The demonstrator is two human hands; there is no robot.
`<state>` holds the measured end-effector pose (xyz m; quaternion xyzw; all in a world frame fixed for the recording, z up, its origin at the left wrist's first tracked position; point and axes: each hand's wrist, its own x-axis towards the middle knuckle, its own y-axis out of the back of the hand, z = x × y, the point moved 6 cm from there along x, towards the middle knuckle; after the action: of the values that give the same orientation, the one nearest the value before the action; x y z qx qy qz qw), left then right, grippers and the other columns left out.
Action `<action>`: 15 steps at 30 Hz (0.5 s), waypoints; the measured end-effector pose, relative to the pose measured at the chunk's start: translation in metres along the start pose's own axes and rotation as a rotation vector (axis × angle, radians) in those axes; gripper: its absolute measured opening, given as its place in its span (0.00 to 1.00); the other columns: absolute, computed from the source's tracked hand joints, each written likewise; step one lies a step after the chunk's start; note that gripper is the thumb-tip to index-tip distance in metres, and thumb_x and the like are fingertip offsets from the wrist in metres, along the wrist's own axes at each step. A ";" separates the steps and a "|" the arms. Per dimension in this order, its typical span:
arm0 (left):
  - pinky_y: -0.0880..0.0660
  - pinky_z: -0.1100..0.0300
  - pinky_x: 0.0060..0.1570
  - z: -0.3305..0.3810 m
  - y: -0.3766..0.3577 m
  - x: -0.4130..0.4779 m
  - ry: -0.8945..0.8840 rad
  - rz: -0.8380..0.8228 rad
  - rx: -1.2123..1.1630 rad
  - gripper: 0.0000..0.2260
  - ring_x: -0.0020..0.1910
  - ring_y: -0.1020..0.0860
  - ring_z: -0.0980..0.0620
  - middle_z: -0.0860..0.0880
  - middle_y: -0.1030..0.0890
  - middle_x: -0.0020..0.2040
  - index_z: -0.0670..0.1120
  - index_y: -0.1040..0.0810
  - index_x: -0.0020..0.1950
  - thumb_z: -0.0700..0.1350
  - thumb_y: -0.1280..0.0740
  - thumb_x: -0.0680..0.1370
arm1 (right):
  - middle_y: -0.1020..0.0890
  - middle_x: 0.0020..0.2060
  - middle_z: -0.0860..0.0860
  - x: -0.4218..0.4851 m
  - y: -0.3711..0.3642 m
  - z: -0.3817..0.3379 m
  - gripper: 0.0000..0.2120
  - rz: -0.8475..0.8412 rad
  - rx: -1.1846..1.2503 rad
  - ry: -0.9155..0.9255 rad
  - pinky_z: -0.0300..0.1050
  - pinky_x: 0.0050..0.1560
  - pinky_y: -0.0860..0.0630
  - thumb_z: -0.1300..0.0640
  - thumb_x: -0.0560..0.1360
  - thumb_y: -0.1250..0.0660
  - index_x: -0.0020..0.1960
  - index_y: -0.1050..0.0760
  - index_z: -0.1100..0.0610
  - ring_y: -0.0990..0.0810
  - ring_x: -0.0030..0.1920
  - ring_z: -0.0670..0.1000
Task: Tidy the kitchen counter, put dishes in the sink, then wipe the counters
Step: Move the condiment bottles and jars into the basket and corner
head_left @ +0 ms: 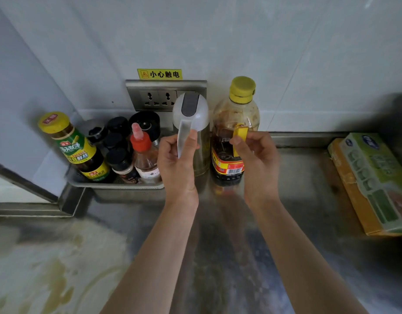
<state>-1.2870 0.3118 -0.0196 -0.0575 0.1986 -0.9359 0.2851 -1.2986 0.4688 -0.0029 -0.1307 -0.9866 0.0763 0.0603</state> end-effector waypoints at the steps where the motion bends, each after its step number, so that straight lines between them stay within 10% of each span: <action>1: 0.32 0.61 0.51 -0.001 -0.002 0.001 0.005 0.005 -0.011 0.10 0.39 0.27 0.55 0.53 0.25 0.32 0.47 0.30 0.37 0.43 0.30 0.73 | 0.19 0.38 0.47 0.002 -0.002 0.001 0.05 0.003 0.002 -0.004 0.39 0.46 0.25 0.63 0.73 0.31 0.43 0.24 0.54 0.21 0.42 0.45; 9: 0.31 0.58 0.49 -0.002 -0.001 0.005 0.018 -0.032 0.048 0.10 0.38 0.28 0.54 0.51 0.25 0.33 0.47 0.30 0.37 0.44 0.30 0.74 | 0.19 0.40 0.50 0.004 0.000 0.005 0.04 0.030 -0.019 0.008 0.35 0.44 0.26 0.62 0.73 0.30 0.44 0.25 0.55 0.21 0.41 0.43; 15: 0.26 0.61 0.46 0.024 0.002 0.002 -0.028 -0.126 0.527 0.10 0.43 0.23 0.54 0.48 0.20 0.44 0.45 0.24 0.48 0.51 0.32 0.74 | 0.19 0.41 0.46 0.002 -0.001 0.002 0.02 0.037 -0.176 0.033 0.35 0.45 0.27 0.57 0.74 0.32 0.46 0.24 0.54 0.22 0.42 0.41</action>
<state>-1.2819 0.3007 0.0016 -0.0066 -0.0597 -0.9703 0.2343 -1.3011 0.4679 -0.0042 -0.1551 -0.9858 -0.0117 0.0632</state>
